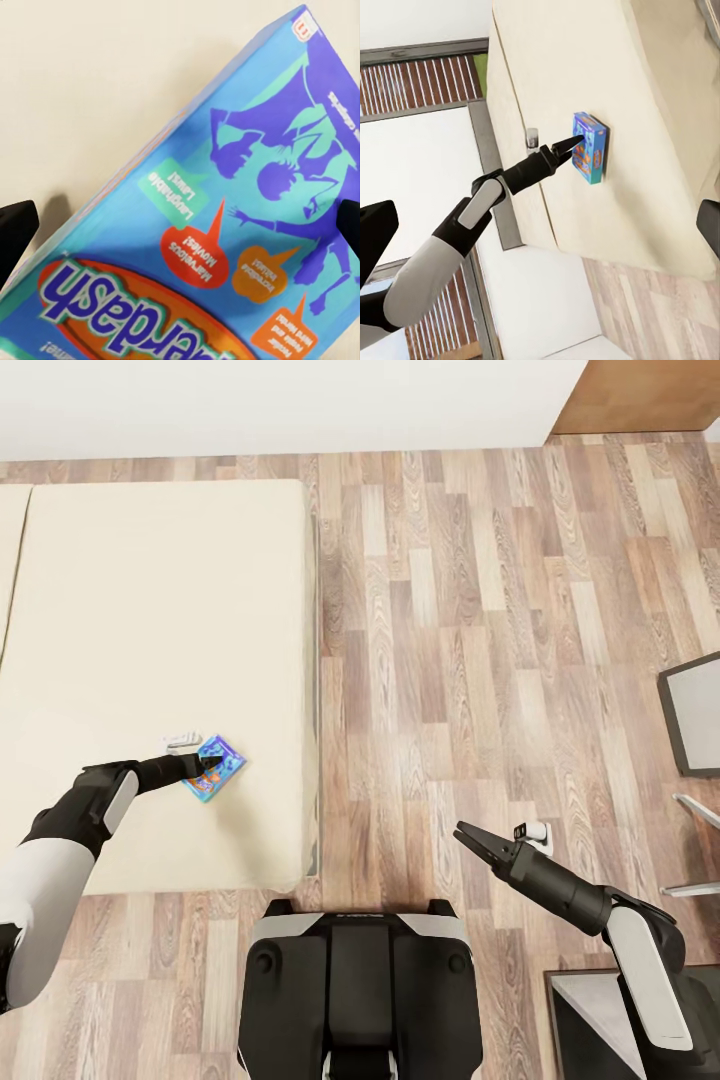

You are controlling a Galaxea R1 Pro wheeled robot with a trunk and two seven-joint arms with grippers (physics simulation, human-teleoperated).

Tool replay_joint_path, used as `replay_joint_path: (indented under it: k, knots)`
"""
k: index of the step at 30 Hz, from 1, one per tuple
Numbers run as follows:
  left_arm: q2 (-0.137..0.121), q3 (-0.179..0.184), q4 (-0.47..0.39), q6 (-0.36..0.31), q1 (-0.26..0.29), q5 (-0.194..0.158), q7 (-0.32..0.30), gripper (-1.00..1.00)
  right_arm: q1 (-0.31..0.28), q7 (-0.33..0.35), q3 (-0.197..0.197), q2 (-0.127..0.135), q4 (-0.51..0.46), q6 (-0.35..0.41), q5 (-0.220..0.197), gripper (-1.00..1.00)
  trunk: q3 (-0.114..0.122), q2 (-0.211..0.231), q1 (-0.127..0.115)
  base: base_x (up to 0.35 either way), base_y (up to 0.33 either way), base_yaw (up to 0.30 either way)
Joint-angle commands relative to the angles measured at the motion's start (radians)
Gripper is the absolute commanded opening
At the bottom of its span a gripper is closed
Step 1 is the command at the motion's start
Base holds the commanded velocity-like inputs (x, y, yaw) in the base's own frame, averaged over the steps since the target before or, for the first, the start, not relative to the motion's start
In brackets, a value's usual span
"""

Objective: Put all the toys in the child's room - the three board games (two on the bed and one on the table), the two jigsaw puzzles on the table, and the tennis ball on the table - inside the toy box on the table in the child's room.

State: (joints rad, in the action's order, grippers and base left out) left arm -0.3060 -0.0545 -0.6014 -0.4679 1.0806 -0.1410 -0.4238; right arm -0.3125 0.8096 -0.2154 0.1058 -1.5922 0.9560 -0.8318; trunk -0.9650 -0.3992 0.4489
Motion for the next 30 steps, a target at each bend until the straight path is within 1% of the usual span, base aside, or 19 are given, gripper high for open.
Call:
replay_joint_path:
  k: [1,7,18,30]
  knots:
    - [0.084,-0.002,0.037,-0.008,-0.001,-0.002,-0.003,1.0,0.0,0.003,-0.001,0.0,0.0,0.004,0.001,1.0,-0.001,-0.001,0.001,0.0,-0.002,0.0]
    - [0.083,-0.002,0.037,-0.008,-0.001,-0.002,-0.003,1.0,0.0,0.003,-0.001,-0.001,0.0,0.004,0.001,1.0,0.002,-0.001,0.001,0.0,0.0,0.0]
    - [0.082,-0.002,0.037,-0.008,-0.001,-0.002,-0.004,1.0,0.0,0.003,-0.001,-0.001,0.0,0.003,0.002,1.0,0.017,-0.001,0.001,0.0,0.0,0.0]
    - [0.082,-0.002,0.037,-0.008,-0.001,-0.002,-0.004,1.0,0.0,0.002,-0.001,-0.002,0.0,0.003,0.002,1.0,0.02,-0.001,0.001,0.0,0.0,0.0]
